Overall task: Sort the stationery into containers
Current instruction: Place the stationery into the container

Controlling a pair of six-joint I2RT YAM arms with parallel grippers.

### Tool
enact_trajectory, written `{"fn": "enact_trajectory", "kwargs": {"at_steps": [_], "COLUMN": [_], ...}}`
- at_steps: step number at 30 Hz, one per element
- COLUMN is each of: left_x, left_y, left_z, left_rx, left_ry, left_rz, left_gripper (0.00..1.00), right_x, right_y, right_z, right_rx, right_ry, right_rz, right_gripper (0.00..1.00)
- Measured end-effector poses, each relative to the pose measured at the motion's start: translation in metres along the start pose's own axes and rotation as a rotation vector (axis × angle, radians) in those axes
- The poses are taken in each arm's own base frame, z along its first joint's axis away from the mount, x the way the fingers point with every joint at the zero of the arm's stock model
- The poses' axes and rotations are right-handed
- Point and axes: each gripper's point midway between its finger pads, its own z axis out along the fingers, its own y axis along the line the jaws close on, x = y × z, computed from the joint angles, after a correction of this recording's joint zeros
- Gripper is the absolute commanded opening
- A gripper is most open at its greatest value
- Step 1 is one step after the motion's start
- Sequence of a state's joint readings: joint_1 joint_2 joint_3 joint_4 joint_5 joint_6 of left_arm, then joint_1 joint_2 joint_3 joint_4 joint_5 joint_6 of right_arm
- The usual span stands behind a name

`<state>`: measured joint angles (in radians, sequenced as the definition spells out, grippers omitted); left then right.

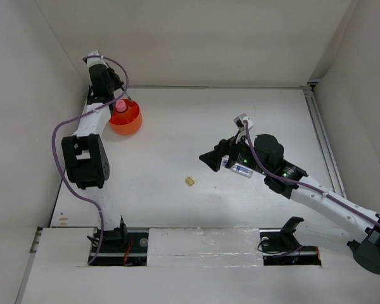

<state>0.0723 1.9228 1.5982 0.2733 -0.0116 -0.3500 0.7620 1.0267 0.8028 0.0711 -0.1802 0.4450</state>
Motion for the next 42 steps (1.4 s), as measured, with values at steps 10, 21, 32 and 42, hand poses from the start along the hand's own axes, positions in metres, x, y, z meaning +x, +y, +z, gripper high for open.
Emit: {"fn": "enact_trajectory", "kwargs": {"at_steps": [10, 21, 32, 42], "left_x": [0.025, 0.044, 0.063, 0.063], "left_y": [0.015, 0.028, 0.034, 0.015], "left_z": [0.01, 0.015, 0.014, 0.01], "left_rx": [-0.048, -0.088, -0.116, -0.09], "left_ry": [0.036, 0.053, 0.078, 0.076], "left_rz": [0.0, -0.019, -0.026, -0.012], "left_gripper": [0.0, 0.01, 0.38, 1.0], "right_x": [0.005, 0.009, 0.009, 0.009], "right_y": [-0.004, -0.007, -0.007, -0.008], "right_z": [-0.003, -0.004, -0.004, -0.004], "right_rx": [0.014, 0.022, 0.022, 0.022], "right_ry": [0.001, 0.009, 0.009, 0.01], "right_rz": [-0.003, -0.008, -0.008, -0.019], "right_gripper": [1.0, 1.0, 1.0, 1.0]}}
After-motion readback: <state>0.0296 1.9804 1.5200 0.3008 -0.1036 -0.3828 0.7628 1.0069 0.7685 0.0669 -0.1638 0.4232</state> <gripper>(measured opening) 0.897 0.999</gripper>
